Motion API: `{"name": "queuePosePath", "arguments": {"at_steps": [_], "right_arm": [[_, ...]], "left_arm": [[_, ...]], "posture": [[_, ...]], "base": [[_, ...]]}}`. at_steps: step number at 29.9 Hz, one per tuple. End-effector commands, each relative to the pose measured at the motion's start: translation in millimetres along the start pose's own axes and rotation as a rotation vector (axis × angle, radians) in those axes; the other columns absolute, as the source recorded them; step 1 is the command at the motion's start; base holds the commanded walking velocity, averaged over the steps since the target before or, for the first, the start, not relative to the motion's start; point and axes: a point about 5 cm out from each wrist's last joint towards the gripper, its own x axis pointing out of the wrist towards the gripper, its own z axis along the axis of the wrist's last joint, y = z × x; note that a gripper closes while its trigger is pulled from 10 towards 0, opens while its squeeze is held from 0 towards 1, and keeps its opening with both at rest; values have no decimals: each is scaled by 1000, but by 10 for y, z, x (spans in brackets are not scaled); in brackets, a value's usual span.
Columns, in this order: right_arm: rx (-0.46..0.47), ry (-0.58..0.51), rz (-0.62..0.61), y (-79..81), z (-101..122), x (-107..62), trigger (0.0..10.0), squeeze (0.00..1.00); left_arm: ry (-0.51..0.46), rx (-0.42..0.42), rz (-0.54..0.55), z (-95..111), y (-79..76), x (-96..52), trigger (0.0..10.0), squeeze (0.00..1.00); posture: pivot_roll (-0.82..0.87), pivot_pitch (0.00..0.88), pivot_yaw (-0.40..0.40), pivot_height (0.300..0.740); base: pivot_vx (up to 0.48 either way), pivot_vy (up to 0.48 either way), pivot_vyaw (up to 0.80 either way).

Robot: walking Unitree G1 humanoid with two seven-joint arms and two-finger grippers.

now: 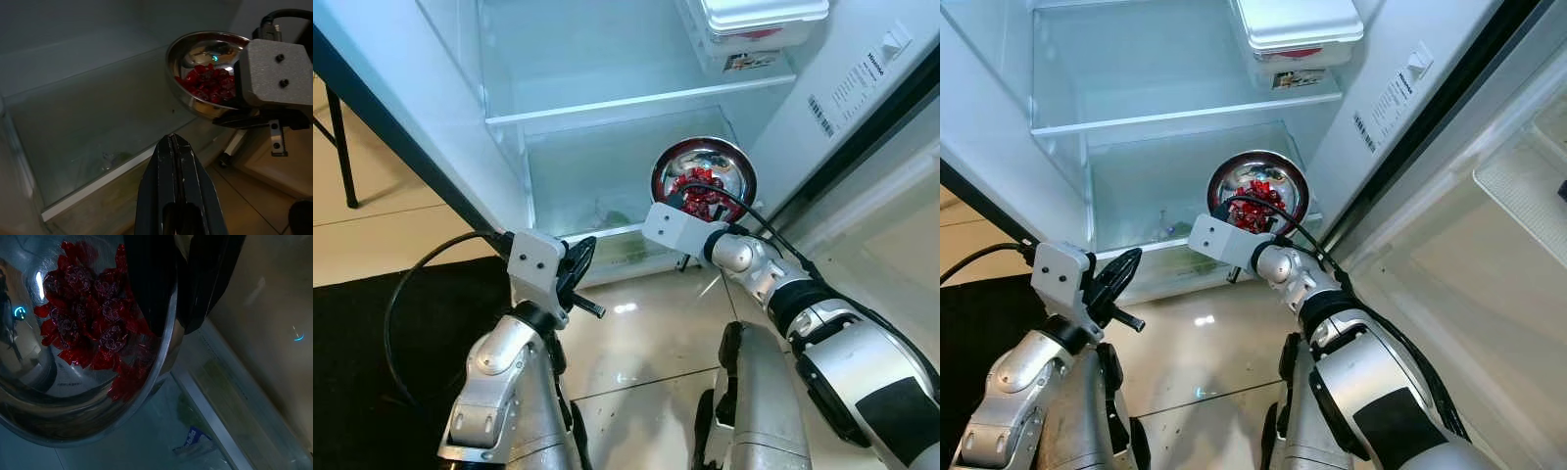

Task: Restocking fridge

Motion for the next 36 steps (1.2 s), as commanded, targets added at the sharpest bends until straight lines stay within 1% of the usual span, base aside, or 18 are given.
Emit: {"name": "queuePosePath", "arguments": {"at_steps": [1, 5, 7, 11, 12, 13, 15, 18, 24, 26, 28, 29, 30, 31, 32, 36], "right_arm": [[-1, 12, 0, 22, -26, -1, 10000, 247], [9, 13, -6, 16, -33, -4, 10000, 247], [37, 11, 3, 38, -41, -4, 10000, 235], [57, 13, 7, 57, -48, -4, 10000, 231], [61, 15, 8, 68, -53, -3, 10000, 192], [61, 15, 8, 68, -53, -3, 10000, 192], [72, 15, 7, 80, -55, -2, 10000, 173], [81, 13, 4, 88, -55, -1, 10000, 176], [92, 15, 3, 107, -78, -7, 10000, 188], [94, 17, 3, 115, -90, -10, 10000, 239], [96, 18, -3, 106, -96, -13, 10000, 392], [96, 19, -9, 96, -95, -13, 10000, 737], [96, 19, -9, 96, -95, -13, 10000, 737], [96, 18, -15, 85, -90, -12, 10000, 957], [93, 16, -19, 74, -82, -11, 10000, 1000], [81, 13, -35, 37, -67, -11, 10000, 1000]], "left_arm": [[43, -9, 11, -86, 42, -79, 10000, 0], [74, -32, 12, -145, 73, -145, 10000, 0], [89, -36, 8, -155, 78, -188, 10000, 0], [91, -33, 8, -150, 81, -200, 10000, 0], [89, -31, 8, -127, 78, -220, 10000, 0], [89, -31, 8, -127, 78, -220, 10000, 0], [83, -29, 8, -69, 65, -271, 10000, 0], [80, -27, 5, -31, 52, -301, 10000, 0], [76, -21, -9, 12, 32, -303, 10000, 0], [71, -14, -21, 41, 23, -291, 10000, 0], [67, -12, -26, 79, 21, -277, 10000, 0], [65, -11, -27, 89, 24, -272, 10000, 0], [65, -11, -27, 89, 24, -272, 10000, 0], [64, -11, -28, 96, 26, -269, 10000, 0], [63, -11, -29, 101, 24, -265, 10000, 0], [62, -10, -32, 106, 13, -255, 10000, 0]], "posture": [[206, 488, -86, 395], [211, 491, -84, 395], [227, 495, -84, 395], [227, 495, -84, 395], [243, 508, -80, 395], [243, 508, -80, 395], [249, 519, -75, 395], [249, 528, -71, 395], [256, 538, -66, 395], [265, 536, -59, 395], [266, 537, -60, 395], [266, 539, -59, 395], [266, 539, -59, 395], [263, 535, -60, 395], [263, 535, -60, 395], [267, 527, -58, 395]], "base": [[0, 0, 0], [0, 0, 0], [0, 0, 0], [0, 0, 0], [0, 0, 0], [0, 0, 0], [0, 0, 0], [0, 0, 0], [0, 0, 0], [0, 0, 0], [0, 0, 0], [0, 0, 0], [0, 0, 0], [0, 0, 0], [0, 0, 0], [0, 0, 0]]}}
